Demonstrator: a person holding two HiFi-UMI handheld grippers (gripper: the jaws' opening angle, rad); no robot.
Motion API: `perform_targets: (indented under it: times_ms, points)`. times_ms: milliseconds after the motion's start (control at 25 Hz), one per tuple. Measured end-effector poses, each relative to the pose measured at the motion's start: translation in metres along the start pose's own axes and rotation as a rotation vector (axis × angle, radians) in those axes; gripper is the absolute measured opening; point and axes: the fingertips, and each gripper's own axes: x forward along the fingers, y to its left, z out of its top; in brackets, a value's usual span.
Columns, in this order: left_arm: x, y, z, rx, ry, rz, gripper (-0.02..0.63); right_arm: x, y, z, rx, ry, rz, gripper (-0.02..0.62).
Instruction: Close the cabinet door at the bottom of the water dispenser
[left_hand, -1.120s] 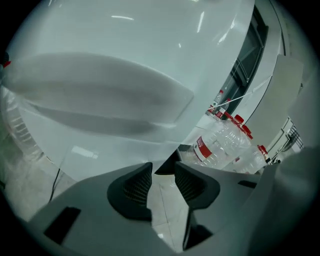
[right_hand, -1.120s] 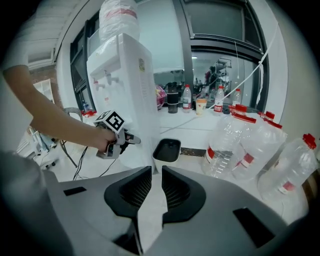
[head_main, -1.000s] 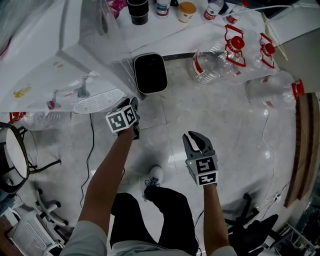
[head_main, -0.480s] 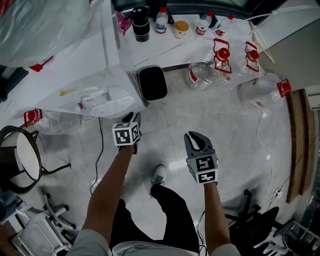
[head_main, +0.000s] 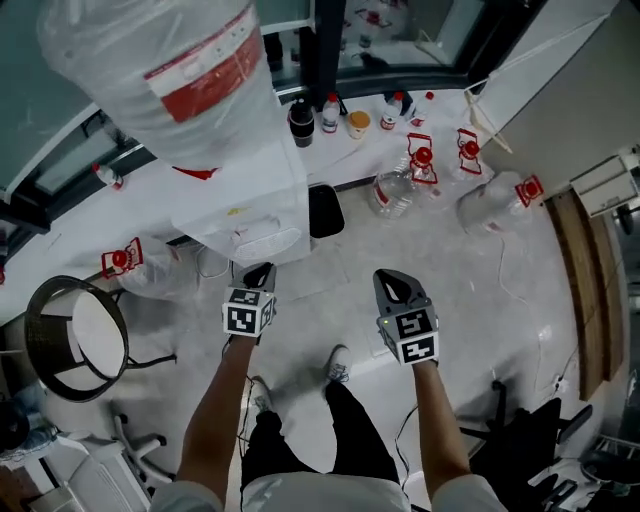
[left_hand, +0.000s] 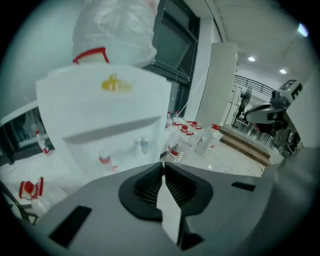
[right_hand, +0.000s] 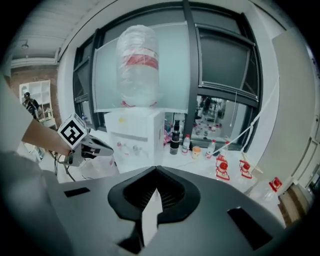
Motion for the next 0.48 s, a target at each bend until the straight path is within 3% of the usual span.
perform_targets:
  times_ms: [160,480]
  points:
    - [-0.083,0.023,0.052,0.113,-0.046,0.038,0.026,-0.033,0.027,0.072,-0.070,-0.060,0.000,0.029]
    - [-0.249,0.043,0.143,0.223,-0.230,0.070,0.021,-0.099,0.075,0.216,-0.165,-0.240,0.013,0.028]
